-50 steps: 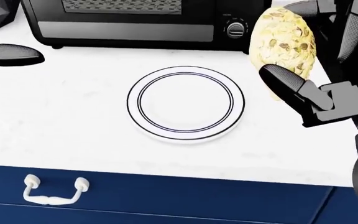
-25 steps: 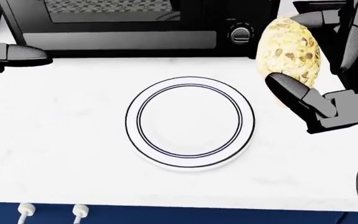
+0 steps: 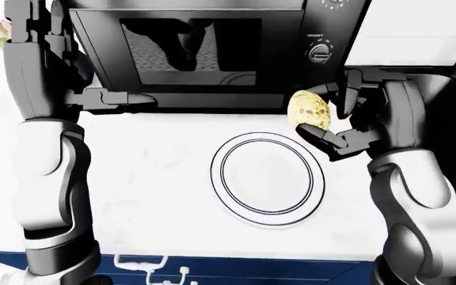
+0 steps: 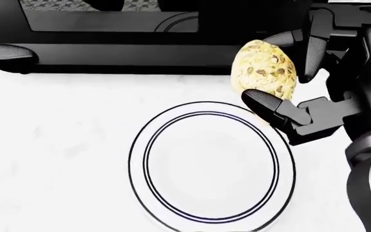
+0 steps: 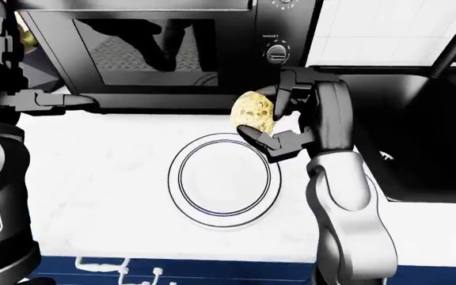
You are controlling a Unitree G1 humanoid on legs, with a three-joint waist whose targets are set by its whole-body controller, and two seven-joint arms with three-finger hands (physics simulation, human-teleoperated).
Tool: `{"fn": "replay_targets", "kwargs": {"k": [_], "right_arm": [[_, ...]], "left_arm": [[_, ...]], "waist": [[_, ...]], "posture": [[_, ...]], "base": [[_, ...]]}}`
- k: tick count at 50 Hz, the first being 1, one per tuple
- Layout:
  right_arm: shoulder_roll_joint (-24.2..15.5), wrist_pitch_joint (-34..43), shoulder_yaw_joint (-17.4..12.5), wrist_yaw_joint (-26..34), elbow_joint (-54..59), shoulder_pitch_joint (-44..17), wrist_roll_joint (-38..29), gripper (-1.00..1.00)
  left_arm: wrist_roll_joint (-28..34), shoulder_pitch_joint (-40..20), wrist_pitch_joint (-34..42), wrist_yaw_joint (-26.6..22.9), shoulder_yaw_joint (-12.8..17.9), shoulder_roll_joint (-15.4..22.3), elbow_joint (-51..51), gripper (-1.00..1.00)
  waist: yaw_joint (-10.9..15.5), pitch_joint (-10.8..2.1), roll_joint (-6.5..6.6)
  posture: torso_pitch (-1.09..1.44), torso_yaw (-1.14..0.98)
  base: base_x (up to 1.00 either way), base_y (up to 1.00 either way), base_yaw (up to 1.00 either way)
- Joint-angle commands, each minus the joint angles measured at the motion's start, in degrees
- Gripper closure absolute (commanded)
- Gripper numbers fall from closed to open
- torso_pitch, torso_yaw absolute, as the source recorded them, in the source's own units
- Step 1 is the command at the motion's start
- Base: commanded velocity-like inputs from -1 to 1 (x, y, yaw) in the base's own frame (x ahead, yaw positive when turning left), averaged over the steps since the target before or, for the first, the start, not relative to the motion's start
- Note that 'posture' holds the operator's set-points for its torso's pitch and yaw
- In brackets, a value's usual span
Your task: Place the pastries on the plates.
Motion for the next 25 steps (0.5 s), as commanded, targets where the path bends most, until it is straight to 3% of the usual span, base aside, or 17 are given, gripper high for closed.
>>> {"fn": "replay_targets", "kwargs": {"k": [1,20,25], "right_arm": [[-0.13,-0.97,-0.07,0.46,-2.61,-1.73,-1.17,1.0],[1.12,6.05,1.39,2.71,-5.89,-4.08,-4.07,1.0],[-1.8,12.13,2.81,6.0,-8.05,-6.08,-6.26,1.0]], "left_arm": [[-0.05,-1.5,-2.17,-0.17,0.8,0.93,-1.89,-1.0],[0.01,-1.31,-2.2,0.09,1.28,1.49,-1.88,-1.0],[-0.31,-0.94,-2.18,0.14,1.74,1.77,-2.1,-1.0]], "waist": [[-0.06,-1.71,0.0],[-0.79,-1.15,0.7],[-0.63,-1.09,0.59]], "posture": [[0.0,0.0],[0.0,0.0],[0.0,0.0]], "base": [[0.0,0.0,0.0],[0.0,0.0,0.0],[0.0,0.0,0.0]]}}
